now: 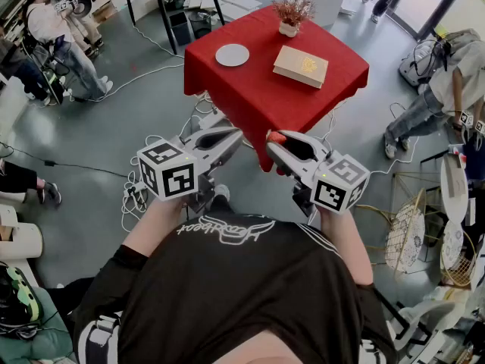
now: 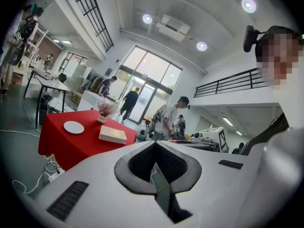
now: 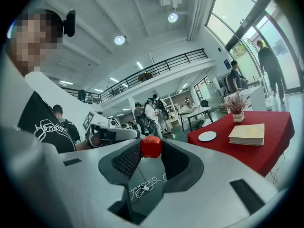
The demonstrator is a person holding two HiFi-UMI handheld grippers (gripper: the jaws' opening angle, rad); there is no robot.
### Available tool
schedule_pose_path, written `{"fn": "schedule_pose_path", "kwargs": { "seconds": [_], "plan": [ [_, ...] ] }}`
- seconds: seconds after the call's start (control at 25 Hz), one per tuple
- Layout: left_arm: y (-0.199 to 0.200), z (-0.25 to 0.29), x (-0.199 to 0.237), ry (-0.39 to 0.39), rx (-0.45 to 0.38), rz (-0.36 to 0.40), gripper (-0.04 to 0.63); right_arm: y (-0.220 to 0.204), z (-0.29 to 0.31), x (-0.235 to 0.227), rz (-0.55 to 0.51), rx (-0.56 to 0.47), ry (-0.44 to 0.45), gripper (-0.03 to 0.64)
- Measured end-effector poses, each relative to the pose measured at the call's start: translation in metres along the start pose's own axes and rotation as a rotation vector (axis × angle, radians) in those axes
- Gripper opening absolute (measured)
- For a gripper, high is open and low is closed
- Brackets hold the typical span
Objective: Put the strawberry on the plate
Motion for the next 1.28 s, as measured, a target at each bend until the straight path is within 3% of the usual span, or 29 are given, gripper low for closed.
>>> {"fn": "schedule_pose_path", "kwargs": {
  "seconds": [1.04,1.28],
  "plan": [
    [0.005,0.016,-0.007,0.02,0.001,-0.01,0.008,-0.002,-0.01,-0.011,0.031,-0.034,0.031,0.129],
    [0.013,0.023,0.032,0.02,0.014,-0.029,0.008,0.0,0.021,-0.037,0.057,-0.026,0.014,0.129]
  ]
}}
Point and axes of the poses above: the fingertips, and each gripper's own axes: z forward along the fingers, x to its left, y out of its top, the point moved 10 cm from there along -z, backward along the fingers, and after that the axes turned 2 degrees about y, right-handed, at the moved point
